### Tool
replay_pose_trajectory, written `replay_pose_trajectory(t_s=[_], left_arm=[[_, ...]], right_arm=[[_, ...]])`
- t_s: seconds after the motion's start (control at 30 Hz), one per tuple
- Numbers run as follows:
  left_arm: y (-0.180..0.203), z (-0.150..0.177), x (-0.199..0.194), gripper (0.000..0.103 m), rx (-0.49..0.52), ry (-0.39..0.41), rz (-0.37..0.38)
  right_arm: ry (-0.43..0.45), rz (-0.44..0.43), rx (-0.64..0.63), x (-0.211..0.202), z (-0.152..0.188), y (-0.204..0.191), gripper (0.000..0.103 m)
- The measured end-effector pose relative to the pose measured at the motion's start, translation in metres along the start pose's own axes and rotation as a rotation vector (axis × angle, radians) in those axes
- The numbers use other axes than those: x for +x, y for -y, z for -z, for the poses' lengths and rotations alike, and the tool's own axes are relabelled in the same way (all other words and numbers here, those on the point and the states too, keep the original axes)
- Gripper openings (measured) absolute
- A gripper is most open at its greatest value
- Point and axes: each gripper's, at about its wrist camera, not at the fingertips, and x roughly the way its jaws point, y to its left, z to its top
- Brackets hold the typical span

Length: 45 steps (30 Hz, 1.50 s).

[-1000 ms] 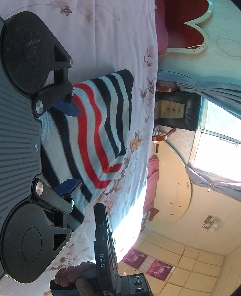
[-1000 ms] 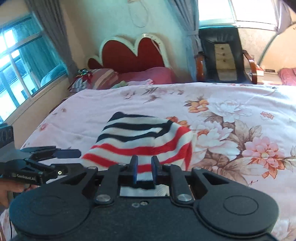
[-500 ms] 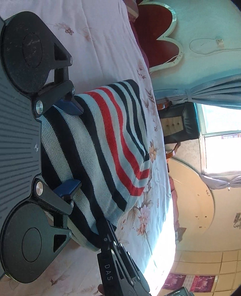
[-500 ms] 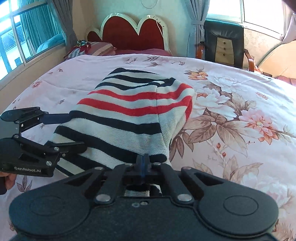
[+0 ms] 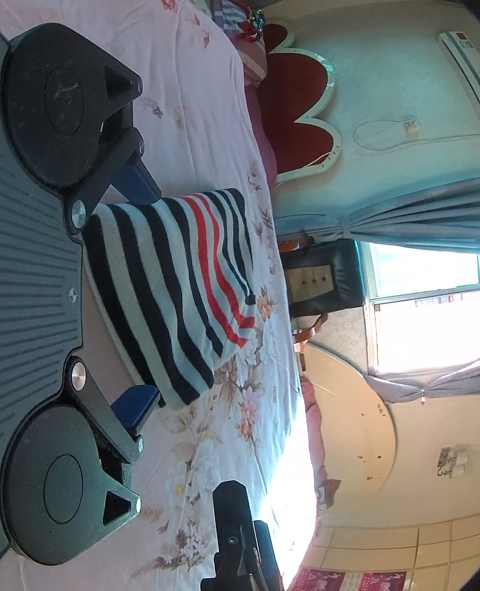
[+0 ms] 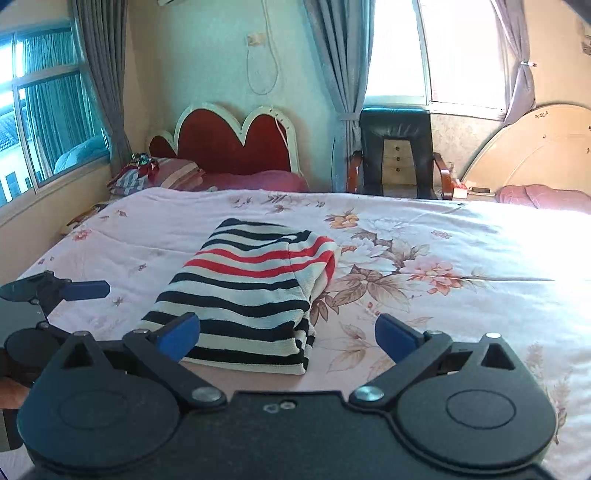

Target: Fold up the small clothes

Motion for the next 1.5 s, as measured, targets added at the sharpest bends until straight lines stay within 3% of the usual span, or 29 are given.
replay_pose_trajectory(t_s=[0.23,0.4,0.67,1.1,1.5], left_arm=[[0.023,0.010,-0.082,0.103,-0.062,0.039,-0.048],[0.027,0.021,-0.148,0.103,-0.141,0.075,-0.053],[0.033,0.031,-0.224,0.103,-0.200,0.111,-0.038],[0.055,0.032,-0.246,0.103,-0.196,0.155,-0.005],[0.056,0.025,-0.245,0.103,-0.178,0.172,-0.007]], right_arm=[[0.064,0.083,-0.001,-0.085,0.021,-0.006,0.102],[0.170,0.140,0.005,-0.151,0.038,-0.023,0.102],[0.099,0.158,-0.013,-0.210,0.060,-0.047,0.102],[0.102,0.204,-0.031,-0.243,0.069,-0.058,0.102],[0.119,0.213,-0.024,-0.244,0.064,-0.054,0.102]])
